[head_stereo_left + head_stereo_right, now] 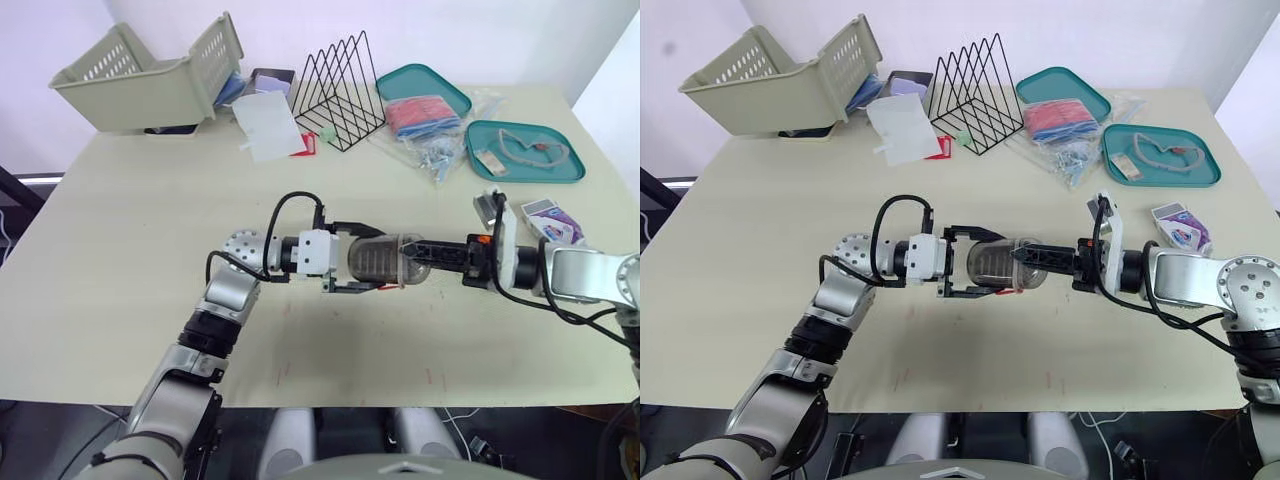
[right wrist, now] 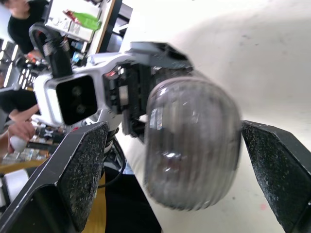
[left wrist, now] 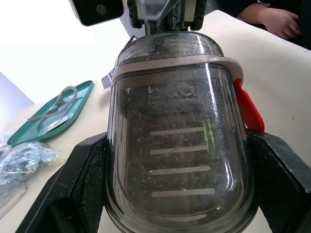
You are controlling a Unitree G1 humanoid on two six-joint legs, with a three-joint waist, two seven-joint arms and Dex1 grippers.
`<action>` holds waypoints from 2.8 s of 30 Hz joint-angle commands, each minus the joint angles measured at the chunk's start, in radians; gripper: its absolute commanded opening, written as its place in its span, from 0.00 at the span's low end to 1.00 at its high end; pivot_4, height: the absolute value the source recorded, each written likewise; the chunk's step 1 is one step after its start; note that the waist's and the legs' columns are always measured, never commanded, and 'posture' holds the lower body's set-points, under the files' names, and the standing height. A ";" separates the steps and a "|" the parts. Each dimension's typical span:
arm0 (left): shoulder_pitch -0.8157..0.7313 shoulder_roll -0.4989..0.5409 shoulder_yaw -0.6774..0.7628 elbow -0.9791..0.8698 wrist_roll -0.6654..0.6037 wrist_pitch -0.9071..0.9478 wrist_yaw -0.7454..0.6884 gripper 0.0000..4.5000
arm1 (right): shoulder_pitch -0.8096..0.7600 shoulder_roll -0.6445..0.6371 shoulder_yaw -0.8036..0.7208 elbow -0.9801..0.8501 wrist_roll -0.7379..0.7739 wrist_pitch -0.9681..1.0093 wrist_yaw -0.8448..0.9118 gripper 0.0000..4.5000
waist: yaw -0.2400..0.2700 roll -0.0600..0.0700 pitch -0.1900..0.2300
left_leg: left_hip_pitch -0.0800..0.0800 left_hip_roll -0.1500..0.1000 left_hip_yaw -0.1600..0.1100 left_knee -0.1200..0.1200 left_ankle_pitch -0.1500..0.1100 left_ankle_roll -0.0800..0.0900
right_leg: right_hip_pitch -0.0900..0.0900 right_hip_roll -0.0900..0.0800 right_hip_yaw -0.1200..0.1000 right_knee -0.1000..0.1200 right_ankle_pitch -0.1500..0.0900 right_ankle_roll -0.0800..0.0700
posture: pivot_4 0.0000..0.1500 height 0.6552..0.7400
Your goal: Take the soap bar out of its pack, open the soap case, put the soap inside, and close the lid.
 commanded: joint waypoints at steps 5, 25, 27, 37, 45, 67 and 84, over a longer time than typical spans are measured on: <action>-0.001 0.005 0.001 -0.035 -0.003 -0.019 0.018 0.77 | -0.030 -0.013 -0.021 0.000 0.035 0.035 0.019 1.00 | 0.000 0.000 0.000 | 0.000 0.000 0.000 0.000 0.000 0.000 | 0.000 0.000 0.000 0.000 0.000 0.000 | 1.00 1.00; -0.007 0.003 -0.003 -0.036 -0.003 -0.020 0.033 0.77 | -0.031 -0.004 -0.007 0.022 0.035 0.043 0.013 1.00 | 0.000 0.000 0.000 | 0.000 0.000 0.000 0.000 0.000 0.000 | 0.000 0.000 0.000 0.000 0.000 0.000 | 1.00 1.00; -0.010 0.001 -0.003 -0.034 -0.001 -0.020 0.036 0.77 | -0.030 -0.007 -0.004 0.028 0.026 0.049 0.017 0.87 | 0.000 0.000 0.000 | 0.000 0.000 0.000 0.000 0.000 0.000 | 0.000 0.000 0.000 0.000 0.000 0.000 | 1.00 1.00; -0.002 0.002 -0.001 -0.044 -0.003 -0.015 0.047 0.77 | -0.037 0.000 -0.004 0.060 0.019 0.060 0.040 0.43 | 0.000 0.000 0.000 | 0.000 0.000 0.000 0.000 0.000 0.000 | 0.000 0.000 0.000 -0.001 0.000 0.000 | 1.00 1.00; 0.007 0.019 0.005 -0.046 -0.007 -0.011 0.046 0.77 | -0.008 0.016 -0.041 0.033 0.035 0.107 0.199 0.43 | 0.000 0.000 0.000 | 0.000 0.000 0.000 0.000 0.000 0.000 | 0.000 0.000 0.000 -0.001 0.000 0.000 | 1.00 1.00; 0.000 0.052 0.004 -0.012 0.005 0.007 0.060 0.77 | 0.096 -0.133 -0.134 0.072 0.017 0.105 0.223 0.43 | 0.001 0.000 0.000 | -0.001 0.000 0.000 0.000 0.000 0.000 | 0.000 0.000 -0.001 -0.001 0.000 0.000 | 1.00 1.00; -0.007 0.036 0.002 0.021 0.011 0.005 0.052 0.77 | 0.235 -0.508 -0.372 0.121 -0.555 0.168 0.326 0.43 | 0.000 0.003 0.000 | 0.000 0.000 0.001 0.000 0.000 0.000 | -0.001 0.000 0.001 -0.001 0.000 0.001 | 1.00 1.00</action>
